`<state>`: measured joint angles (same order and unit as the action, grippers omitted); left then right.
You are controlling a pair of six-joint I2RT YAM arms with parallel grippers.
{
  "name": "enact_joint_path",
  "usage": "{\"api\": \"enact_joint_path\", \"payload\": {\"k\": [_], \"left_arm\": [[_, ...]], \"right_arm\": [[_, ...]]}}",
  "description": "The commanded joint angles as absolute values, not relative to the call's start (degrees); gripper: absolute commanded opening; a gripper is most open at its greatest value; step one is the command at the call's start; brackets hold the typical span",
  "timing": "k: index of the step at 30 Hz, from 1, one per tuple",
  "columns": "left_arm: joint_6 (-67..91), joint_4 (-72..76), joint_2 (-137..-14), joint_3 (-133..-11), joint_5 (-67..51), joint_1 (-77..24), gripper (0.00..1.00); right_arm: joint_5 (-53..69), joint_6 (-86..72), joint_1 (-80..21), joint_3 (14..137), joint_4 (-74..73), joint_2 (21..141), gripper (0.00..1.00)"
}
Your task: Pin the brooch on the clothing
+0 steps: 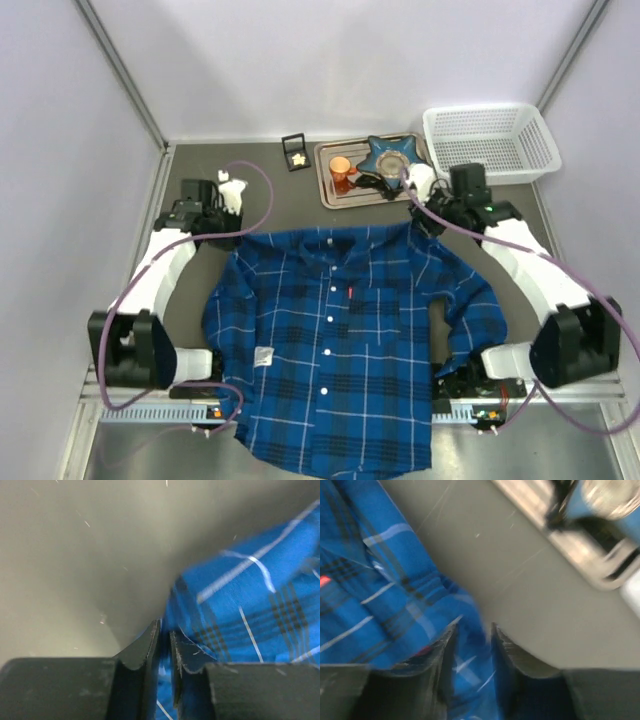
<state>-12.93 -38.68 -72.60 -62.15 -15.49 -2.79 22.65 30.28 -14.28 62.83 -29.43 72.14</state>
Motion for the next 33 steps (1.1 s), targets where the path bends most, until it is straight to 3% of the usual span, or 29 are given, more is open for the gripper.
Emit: {"api": "enact_joint_path", "payload": {"k": [1, 4, 10, 14, 23, 29, 31, 33], "left_arm": [[-14.8, -31.4, -77.4, -59.6, -15.6, -2.5, 0.35], [-16.6, -34.7, -84.8, -62.7, -16.7, -1.1, 0.57], [-31.0, -34.5, -84.6, -68.2, -32.9, -0.4, 0.7], [-40.7, -30.0, -86.9, -68.1, -44.8, -2.1, 0.73], [-51.9, -46.7, -107.5, -87.6, -44.8, -14.5, 0.79], [-52.6, -47.4, -111.8, -89.9, -46.2, -17.1, 0.77], [-52.6, -47.5, -112.5, -90.1, -46.6, -17.7, 0.75], [-51.3, -47.3, -113.9, -90.4, -46.6, -18.0, 0.66]], "right_arm": [[19.7, 29.8, -15.5, 64.9, -26.8, 79.5, 0.61], [17.5, 29.3, -13.5, 69.9, -31.4, 85.2, 0.84], [23.2, 37.0, -4.6, 79.6, -50.7, 89.7, 0.91], [23.7, 45.2, 1.7, 80.7, -58.9, 93.4, 0.91], [24.8, 52.5, 7.7, 78.4, -71.4, 99.8, 0.84], [22.8, 51.6, 7.7, 72.3, -71.1, 102.0, 0.8], [21.6, 51.3, 7.7, 71.4, -70.4, 103.2, 0.74], [21.4, 50.7, 7.7, 70.4, -69.8, 103.7, 0.61]]}}
